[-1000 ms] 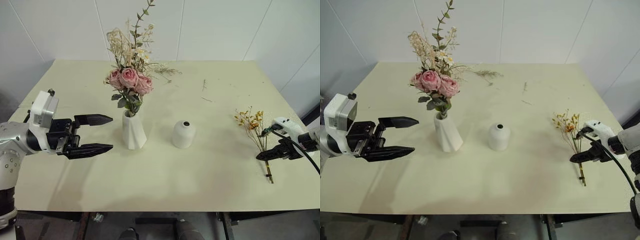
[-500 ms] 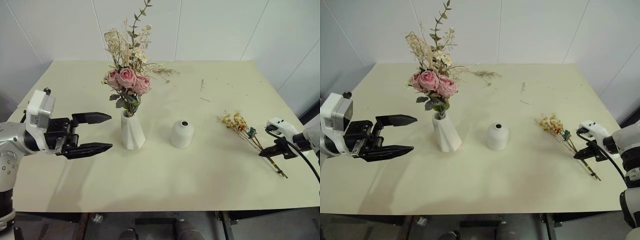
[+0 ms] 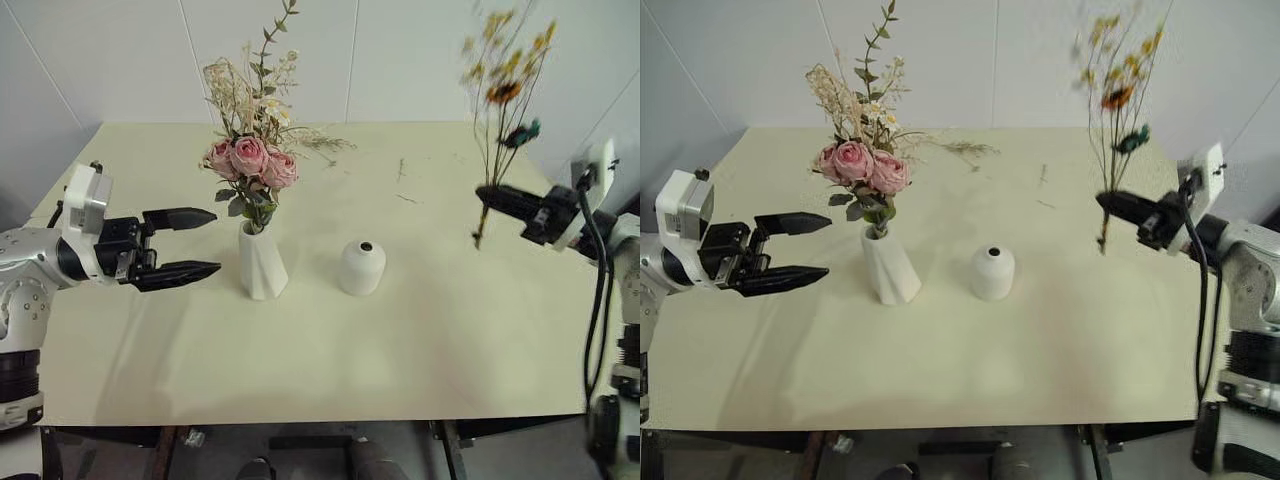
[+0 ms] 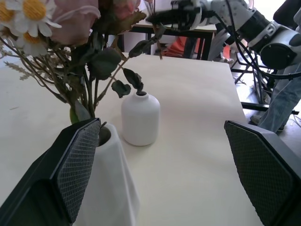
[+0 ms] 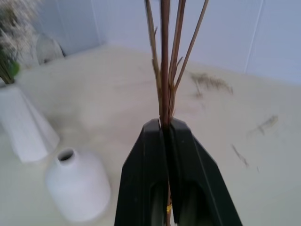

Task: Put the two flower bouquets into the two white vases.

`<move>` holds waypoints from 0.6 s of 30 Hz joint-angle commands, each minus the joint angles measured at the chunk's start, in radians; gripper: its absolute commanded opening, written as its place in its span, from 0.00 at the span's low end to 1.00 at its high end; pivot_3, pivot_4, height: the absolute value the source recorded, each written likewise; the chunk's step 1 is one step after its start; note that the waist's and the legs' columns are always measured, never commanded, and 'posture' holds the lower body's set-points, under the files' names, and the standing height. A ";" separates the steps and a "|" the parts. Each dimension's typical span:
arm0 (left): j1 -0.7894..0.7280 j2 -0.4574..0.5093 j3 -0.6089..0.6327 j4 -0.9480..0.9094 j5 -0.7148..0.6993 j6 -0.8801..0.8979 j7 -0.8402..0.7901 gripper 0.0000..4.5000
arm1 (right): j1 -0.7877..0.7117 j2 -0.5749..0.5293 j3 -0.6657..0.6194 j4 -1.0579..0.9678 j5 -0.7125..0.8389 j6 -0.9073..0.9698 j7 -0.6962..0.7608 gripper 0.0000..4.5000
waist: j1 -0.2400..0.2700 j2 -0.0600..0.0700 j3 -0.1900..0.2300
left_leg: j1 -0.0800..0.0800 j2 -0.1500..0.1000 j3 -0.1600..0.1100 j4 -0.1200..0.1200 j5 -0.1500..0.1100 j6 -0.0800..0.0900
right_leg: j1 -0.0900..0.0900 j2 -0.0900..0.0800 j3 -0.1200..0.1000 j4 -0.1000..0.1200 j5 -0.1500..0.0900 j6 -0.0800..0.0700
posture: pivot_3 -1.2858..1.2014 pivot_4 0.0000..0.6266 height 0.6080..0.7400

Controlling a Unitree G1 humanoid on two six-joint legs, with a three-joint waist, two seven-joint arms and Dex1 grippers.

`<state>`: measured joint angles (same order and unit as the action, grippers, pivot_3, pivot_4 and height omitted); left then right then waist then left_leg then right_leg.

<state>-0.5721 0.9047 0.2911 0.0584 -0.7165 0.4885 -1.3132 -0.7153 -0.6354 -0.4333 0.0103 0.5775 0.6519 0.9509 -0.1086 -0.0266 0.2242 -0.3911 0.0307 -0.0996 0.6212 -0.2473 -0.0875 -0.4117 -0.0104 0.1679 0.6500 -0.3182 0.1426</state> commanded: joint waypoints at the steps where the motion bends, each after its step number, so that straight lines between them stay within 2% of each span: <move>1: -0.035 -0.010 -0.007 0.026 0.013 -0.033 -0.010 1.00 | -0.001 0.057 -0.023 -0.114 0.095 -0.020 -0.070 0.01 | 0.001 0.000 0.000 | 0.000 0.000 0.000 0.000 0.000 0.000 | 0.000 0.000 0.000 0.001 0.000 0.000 | 0.52 0.24 1.00; 4: -0.048 -0.029 -0.017 0.034 0.019 -0.043 -0.002 1.00 | 0.001 0.124 0.002 -0.169 0.157 -0.009 -0.111 0.01 | 0.001 0.000 0.000 | 0.000 0.000 0.000 0.001 0.000 0.000 | 0.000 0.000 0.000 0.001 0.000 0.000 | 0.52 0.24 1.00; 10: -0.063 -0.036 -0.025 0.052 0.028 -0.049 -0.002 1.00 | 0.033 0.175 0.078 -0.257 0.254 0.039 -0.143 0.01 | 0.002 0.000 0.000 | 0.000 0.000 -0.001 0.000 0.000 0.000 | 0.000 0.000 0.000 0.002 0.000 0.000 | 0.52 0.24 1.00; 18: -0.074 -0.060 -0.030 0.058 0.034 -0.057 0.009 1.00 | 0.029 0.220 0.173 -0.207 0.215 -0.045 -0.149 0.01 | 0.001 0.000 0.000 | 0.000 0.000 -0.001 0.001 0.000 0.000 | 0.000 0.000 0.000 0.002 0.000 0.000 | 0.52 0.24 1.00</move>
<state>-0.6239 0.8423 0.2537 0.1307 -0.6823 0.4453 -1.3095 -0.6772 -0.4202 -0.2673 -0.1930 0.7990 0.6473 0.8017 -0.1079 -0.0267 0.2242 -0.3910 0.0307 -0.1003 0.6218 -0.2471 -0.0873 -0.4121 -0.0104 0.1677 0.6524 -0.3184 0.1421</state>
